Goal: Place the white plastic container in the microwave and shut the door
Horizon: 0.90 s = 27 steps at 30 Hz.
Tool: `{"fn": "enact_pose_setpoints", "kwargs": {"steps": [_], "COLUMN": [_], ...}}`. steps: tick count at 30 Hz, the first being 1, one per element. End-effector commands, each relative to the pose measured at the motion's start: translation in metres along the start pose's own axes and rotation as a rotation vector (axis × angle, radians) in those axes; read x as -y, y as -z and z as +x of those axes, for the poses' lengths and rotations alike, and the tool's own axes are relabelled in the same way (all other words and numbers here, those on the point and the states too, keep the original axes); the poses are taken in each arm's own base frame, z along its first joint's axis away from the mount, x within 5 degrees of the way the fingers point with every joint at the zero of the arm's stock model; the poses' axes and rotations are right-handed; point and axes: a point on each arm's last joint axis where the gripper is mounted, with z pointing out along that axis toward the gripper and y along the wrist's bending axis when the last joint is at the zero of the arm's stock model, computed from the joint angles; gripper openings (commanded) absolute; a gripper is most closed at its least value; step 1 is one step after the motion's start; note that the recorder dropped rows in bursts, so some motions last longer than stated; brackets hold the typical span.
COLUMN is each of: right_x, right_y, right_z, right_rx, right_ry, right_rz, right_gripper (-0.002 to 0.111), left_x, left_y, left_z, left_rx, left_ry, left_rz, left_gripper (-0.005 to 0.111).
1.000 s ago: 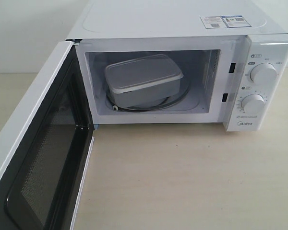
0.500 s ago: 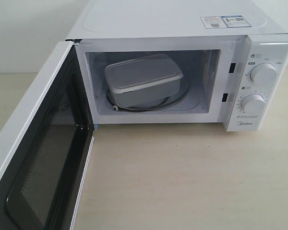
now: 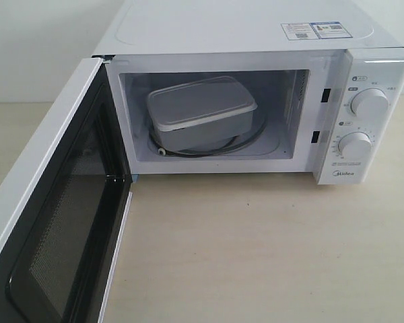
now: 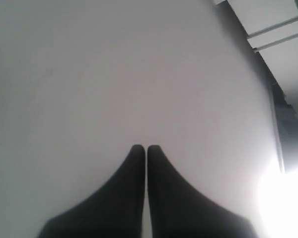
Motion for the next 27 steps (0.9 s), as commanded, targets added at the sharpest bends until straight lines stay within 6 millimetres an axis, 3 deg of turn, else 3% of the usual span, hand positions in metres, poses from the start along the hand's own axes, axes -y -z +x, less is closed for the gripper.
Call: {"fn": "enact_pose_setpoints", "kwargs": {"steps": [1,7,14,18,21,27], "right_x": [0.0,0.0,0.0,0.0,0.0,0.0], "right_y": [0.0,0.0,0.0,0.0,0.0,0.0], "right_z": [-0.001,-0.001,-0.001,-0.001,-0.001,-0.001], "right_rx": [0.009,0.009,0.009,0.009,0.009,0.009], "right_ry": [0.0,0.0,0.0,0.0,0.0,0.0], "right_rz": [0.006,0.006,0.006,0.006,0.006,0.006], "right_gripper": [0.0,0.0,0.0,0.0,0.0,0.0], "left_x": [-0.009,-0.014,-0.031,-0.053,-0.066,-0.078], "left_y": [-0.007,-0.037,-0.073,-0.083,-0.09,-0.109], "left_z": [-0.004,-0.033,-0.049,-0.04,-0.028,-0.012], "left_rx": [-0.056,-0.254,-0.45,-0.663,-0.82,-1.218], "left_ry": [-0.031,-0.13,-0.329,-0.49,-0.481,-0.57], "left_rz": [-0.138,-0.399,-0.572,-0.681,-0.734,-0.657], "left_gripper": [0.004,0.004,0.004,0.004,0.004,0.004]}}
